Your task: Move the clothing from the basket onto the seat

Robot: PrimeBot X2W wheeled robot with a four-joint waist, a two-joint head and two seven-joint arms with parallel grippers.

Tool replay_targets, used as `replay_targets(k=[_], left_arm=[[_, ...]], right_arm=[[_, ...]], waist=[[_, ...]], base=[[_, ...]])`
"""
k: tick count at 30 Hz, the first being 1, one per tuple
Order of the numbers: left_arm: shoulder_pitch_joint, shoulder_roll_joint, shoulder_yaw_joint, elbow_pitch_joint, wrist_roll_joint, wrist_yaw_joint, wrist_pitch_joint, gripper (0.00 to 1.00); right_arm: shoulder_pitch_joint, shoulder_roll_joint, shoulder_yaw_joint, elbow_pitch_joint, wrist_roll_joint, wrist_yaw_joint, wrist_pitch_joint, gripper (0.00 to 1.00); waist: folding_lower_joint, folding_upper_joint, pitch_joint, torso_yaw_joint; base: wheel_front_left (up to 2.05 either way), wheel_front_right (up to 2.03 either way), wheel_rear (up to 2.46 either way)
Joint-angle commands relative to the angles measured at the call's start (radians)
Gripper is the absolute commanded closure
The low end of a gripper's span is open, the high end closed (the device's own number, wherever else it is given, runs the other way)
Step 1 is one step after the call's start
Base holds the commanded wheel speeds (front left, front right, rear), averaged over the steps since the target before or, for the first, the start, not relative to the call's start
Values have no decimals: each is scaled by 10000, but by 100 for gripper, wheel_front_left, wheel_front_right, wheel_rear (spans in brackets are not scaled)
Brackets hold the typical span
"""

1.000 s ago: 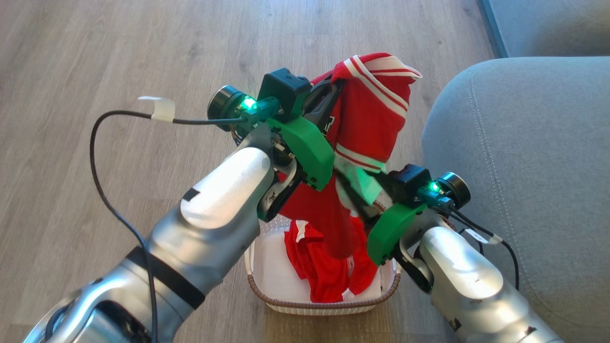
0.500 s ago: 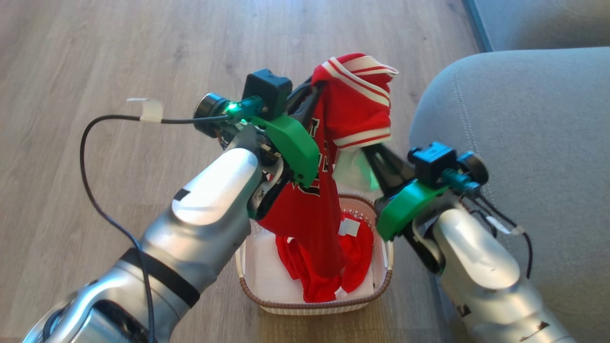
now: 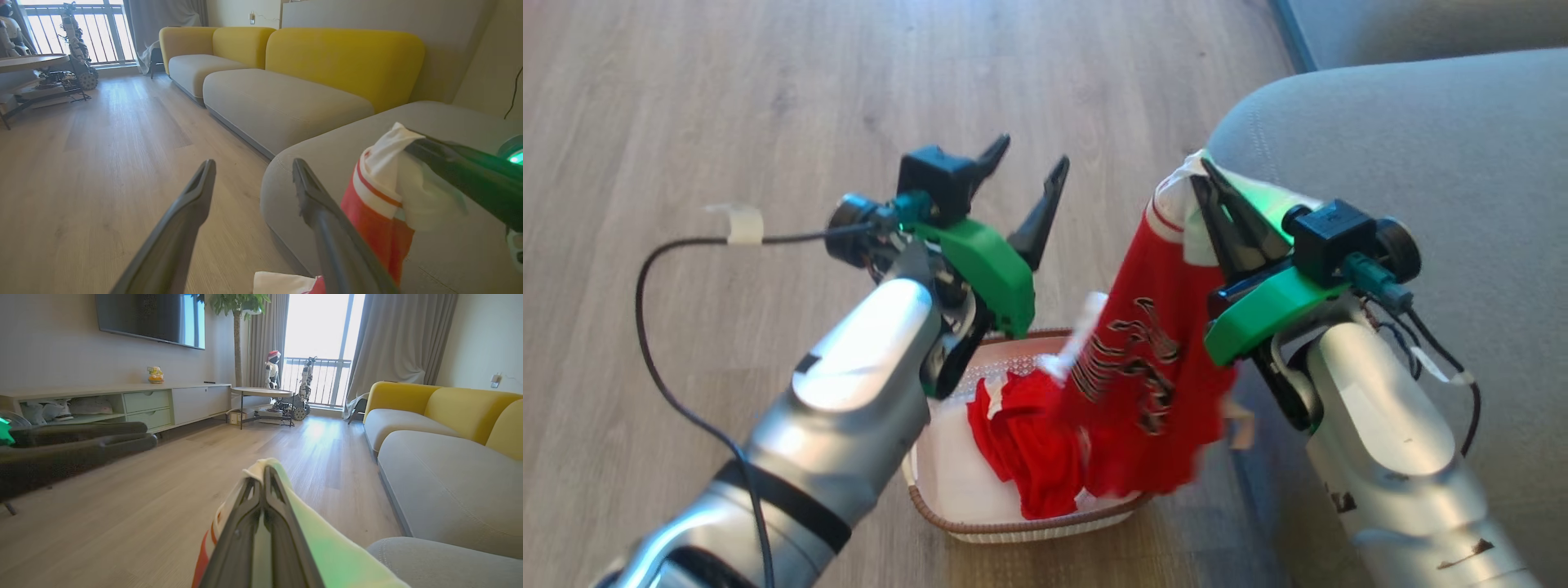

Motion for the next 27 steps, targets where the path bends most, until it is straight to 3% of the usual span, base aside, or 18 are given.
replay_targets(k=[1,8,14,27], left_arm=[[-243,224,401,-331,106,-56,-124,0],[594,343,769,-942,655,-273,-125,0],[1472,466,1091,-1711,1203,-389,-125,0],[2374,641,1487,-2733,1854,-538,-125,0]], right_arm=[[-546,128,35,-417,-113,-2,-67,100],[-819,128,-474,-553,-736,-2,-67,100],[-1359,82,-611,-475,-1170,-2,-67,100],[-2233,-336,-543,-579,-1035,-2,-67,100]], waist=[[0,0,6,-134],[0,0,67,-860],[0,0,234,-1875],[0,0,804,-3788]], base=[[0,0,0],[0,0,0],[0,0,0],[0,0,0]])
